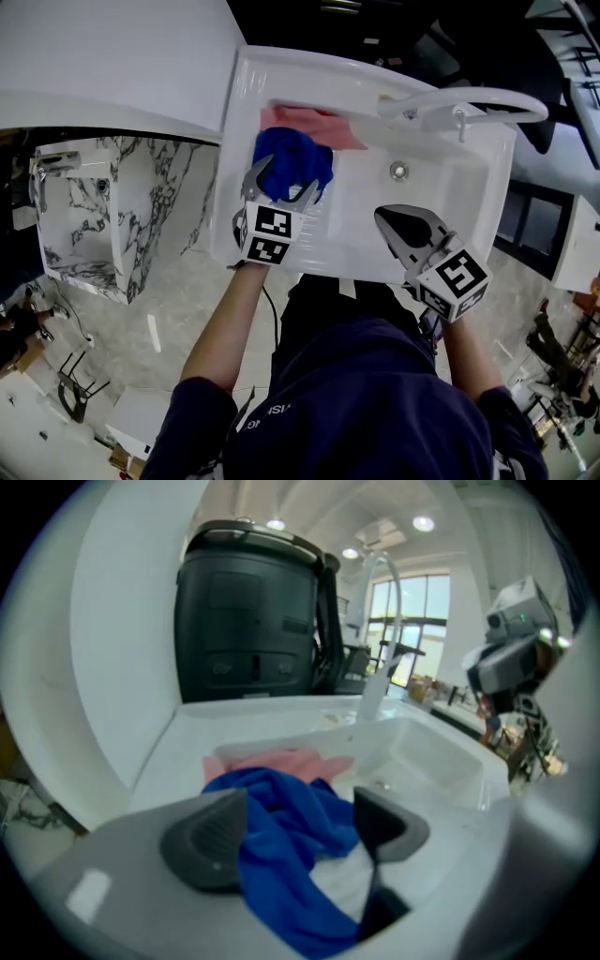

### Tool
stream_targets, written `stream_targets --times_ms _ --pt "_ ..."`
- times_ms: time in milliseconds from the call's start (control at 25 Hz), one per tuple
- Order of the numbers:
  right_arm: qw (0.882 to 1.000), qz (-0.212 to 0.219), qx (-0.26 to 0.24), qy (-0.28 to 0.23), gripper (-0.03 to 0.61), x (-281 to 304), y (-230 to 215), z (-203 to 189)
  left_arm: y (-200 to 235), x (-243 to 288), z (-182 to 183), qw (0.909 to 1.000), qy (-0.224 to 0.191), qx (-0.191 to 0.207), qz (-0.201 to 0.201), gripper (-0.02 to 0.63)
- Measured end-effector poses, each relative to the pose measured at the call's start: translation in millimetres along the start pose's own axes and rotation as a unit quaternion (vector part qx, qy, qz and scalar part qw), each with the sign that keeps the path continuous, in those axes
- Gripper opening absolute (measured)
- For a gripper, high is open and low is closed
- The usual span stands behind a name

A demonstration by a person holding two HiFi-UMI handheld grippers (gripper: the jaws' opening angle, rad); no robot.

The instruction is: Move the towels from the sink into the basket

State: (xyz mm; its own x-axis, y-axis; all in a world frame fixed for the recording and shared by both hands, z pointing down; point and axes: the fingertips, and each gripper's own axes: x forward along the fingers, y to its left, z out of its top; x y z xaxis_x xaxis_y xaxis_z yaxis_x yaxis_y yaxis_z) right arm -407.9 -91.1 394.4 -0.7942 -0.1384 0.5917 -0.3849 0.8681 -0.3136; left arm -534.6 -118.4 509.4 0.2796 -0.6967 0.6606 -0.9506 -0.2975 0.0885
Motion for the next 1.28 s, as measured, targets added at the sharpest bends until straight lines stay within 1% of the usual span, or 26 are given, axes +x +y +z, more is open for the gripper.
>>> stream_targets --times_ms 400,600,680,800,960,1040,1080,1120,1200,1240,1280 --pt "1.000 0.003 0.015 0.009 0.006 6.2 -10.9 -10.0 7.0 29.3 -19.1 0.9985 0.051 -0.019 0.003 0.342" --pt "1.000 0.004 0.016 0.013 0.006 7.4 -12.3 -13.4 0.9 40.3 -33.3 0.9963 0.083 -0.023 0.000 0.342" --pt "1.000 0.003 0.016 0.014 0.006 6.5 -13.6 -14.1 0.2 43.5 -39.4 0.9953 0.093 -0.025 0.006 0.341" --pt "1.000 0.000 0.016 0.016 0.008 3.4 -17.5 -15.5 1.6 45.1 -41.9 0.9946 0.101 -0.013 0.020 0.339" --pt "1.000 0.005 0.021 0.005 0.008 3.3 -17.6 -13.3 2.0 46.4 -45.8 0.9926 0.114 0.020 0.035 0.279" --pt "1.000 0.009 0.021 0.001 0.006 4.2 -15.5 -12.8 2.4 46.4 -46.6 0.9921 0.117 0.026 0.037 0.261" --pt "1.000 0.009 0.020 0.003 0.006 4.3 -14.5 -13.5 2.8 45.8 -46.8 0.9920 0.118 0.027 0.036 0.241" --pt "1.000 0.008 0.018 0.006 0.008 4.1 -13.9 -14.5 3.1 44.9 -47.0 0.9920 0.118 0.028 0.036 0.211" --pt "1.000 0.011 0.020 0.002 0.006 3.6 -11.9 -14.1 4.1 42.6 -47.7 0.9921 0.116 0.028 0.039 0.127" --pt "1.000 0.010 0.020 0.001 0.006 2.9 -11.8 -14.0 4.8 41.5 -48.0 0.9923 0.114 0.028 0.041 0.098" --pt "1.000 0.007 0.018 0.004 0.006 1.8 -12.8 -14.8 5.6 40.8 -48.2 0.9924 0.113 0.026 0.042 0.086"
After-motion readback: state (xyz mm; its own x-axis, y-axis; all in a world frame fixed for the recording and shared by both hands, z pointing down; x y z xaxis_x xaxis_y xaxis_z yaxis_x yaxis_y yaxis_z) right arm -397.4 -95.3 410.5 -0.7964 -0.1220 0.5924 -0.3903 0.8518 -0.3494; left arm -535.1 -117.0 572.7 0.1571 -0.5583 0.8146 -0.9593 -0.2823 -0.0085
